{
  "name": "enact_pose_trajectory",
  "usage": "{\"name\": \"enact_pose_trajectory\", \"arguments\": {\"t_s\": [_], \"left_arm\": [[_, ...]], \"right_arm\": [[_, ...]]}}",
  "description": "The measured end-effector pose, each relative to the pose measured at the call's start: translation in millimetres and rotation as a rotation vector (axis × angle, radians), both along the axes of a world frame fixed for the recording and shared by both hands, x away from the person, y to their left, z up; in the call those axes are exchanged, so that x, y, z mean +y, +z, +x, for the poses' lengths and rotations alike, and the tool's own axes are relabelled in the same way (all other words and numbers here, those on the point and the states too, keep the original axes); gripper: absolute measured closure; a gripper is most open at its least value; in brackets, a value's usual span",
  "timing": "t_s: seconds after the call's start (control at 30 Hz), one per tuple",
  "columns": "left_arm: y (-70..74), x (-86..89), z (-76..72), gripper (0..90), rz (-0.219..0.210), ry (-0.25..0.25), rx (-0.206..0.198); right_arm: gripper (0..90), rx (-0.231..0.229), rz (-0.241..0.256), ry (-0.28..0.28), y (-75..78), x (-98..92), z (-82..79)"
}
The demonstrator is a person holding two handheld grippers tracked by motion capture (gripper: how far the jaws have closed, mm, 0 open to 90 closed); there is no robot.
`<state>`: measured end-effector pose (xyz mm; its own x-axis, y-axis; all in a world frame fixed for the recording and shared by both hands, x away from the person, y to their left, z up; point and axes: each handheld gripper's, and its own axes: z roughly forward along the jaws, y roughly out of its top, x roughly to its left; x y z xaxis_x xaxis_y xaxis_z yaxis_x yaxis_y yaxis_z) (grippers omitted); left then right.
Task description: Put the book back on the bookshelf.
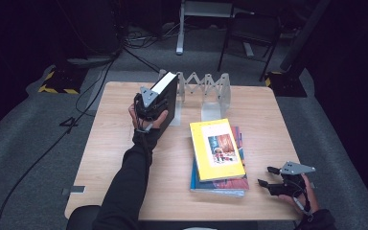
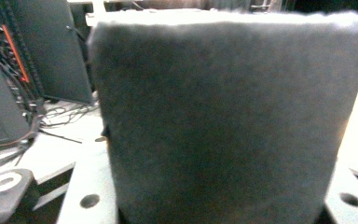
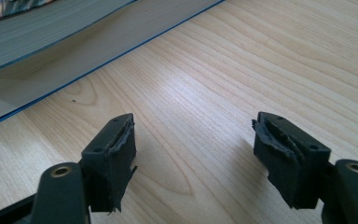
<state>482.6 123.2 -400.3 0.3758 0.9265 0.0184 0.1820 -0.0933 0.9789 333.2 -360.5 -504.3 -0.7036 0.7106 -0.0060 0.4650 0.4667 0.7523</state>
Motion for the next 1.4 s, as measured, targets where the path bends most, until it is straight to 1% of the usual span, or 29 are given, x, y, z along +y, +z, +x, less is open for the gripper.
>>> {"name": "enact_pose_trajectory", "arguments": {"t_s": [0.13,0.33,0.37,0.47,0.6,0.67,0.73,0.8,0.87,0.9,1.0,1.07,1.13,1.2,1.23,1.4], "left_arm": [[-2.0,1.6,-3.2,50.6,-0.002,-0.002,0.000],[-7.6,7.6,-10.2,49.8,0.009,-0.030,0.012],[-10.0,9.6,-11.9,49.6,0.000,-0.033,0.020],[-12.0,11.4,-14.5,49.6,-0.001,-0.039,0.017],[-13.0,9.3,-16.6,49.4,0.006,-0.035,0.009],[-14.3,7.7,-18.6,49.0,0.017,-0.032,0.002],[-16.9,5.9,-20.9,47.9,0.016,-0.020,-0.001],[-19.5,4.9,-21.9,47.1,0.040,-0.014,0.007],[-21.5,4.6,-22.1,46.6,0.037,-0.010,0.013],[-23.2,4.7,-22.3,46.6,0.044,-0.008,0.019],[-29.8,5.4,-23.9,46.1,0.043,0.002,0.035],[-34.8,5.5,-25.0,46.2,0.053,0.010,0.046],[-39.0,4.4,-26.6,46.3,0.045,0.018,0.063],[-42.5,3.0,-27.9,47.2,0.047,0.025,0.072],[-46.1,1.3,-28.9,47.4,0.045,0.033,0.084],[-51.2,-1.4,-29.7,48.0,0.035,0.054,0.093]], "right_arm": [[29.5,0.000,0.000,0.000,0.0,0.0,0.0],[29.5,0.000,-0.001,0.000,0.0,0.0,0.0],[29.4,0.000,-0.001,-0.001,0.0,0.0,0.0],[29.4,-0.001,-0.001,0.000,0.0,0.0,-0.1],[29.4,-0.001,-0.001,-0.001,0.0,0.0,-0.1],[29.4,0.000,-0.001,-0.001,0.0,0.1,-0.1],[29.4,-0.001,-0.001,-0.001,0.0,0.0,-0.1],[29.4,-0.001,-0.001,-0.001,0.0,0.0,-0.1],[29.4,-0.001,-0.001,-0.001,0.0,0.0,-0.1],[29.4,-0.001,-0.001,-0.001,0.0,0.1,-0.1],[29.3,-0.001,-0.001,-0.001,0.0,0.1,-0.1],[29.3,-0.001,-0.001,-0.001,0.0,0.1,-0.1],[29.3,-0.001,-0.001,-0.001,0.0,0.1,-0.1],[29.1,-0.001,-0.002,-0.001,0.0,0.1,-0.1],[28.9,-0.001,-0.002,-0.002,0.0,0.1,-0.1],[28.7,-0.001,-0.003,-0.003,-0.1,0.2,0.0]]}}
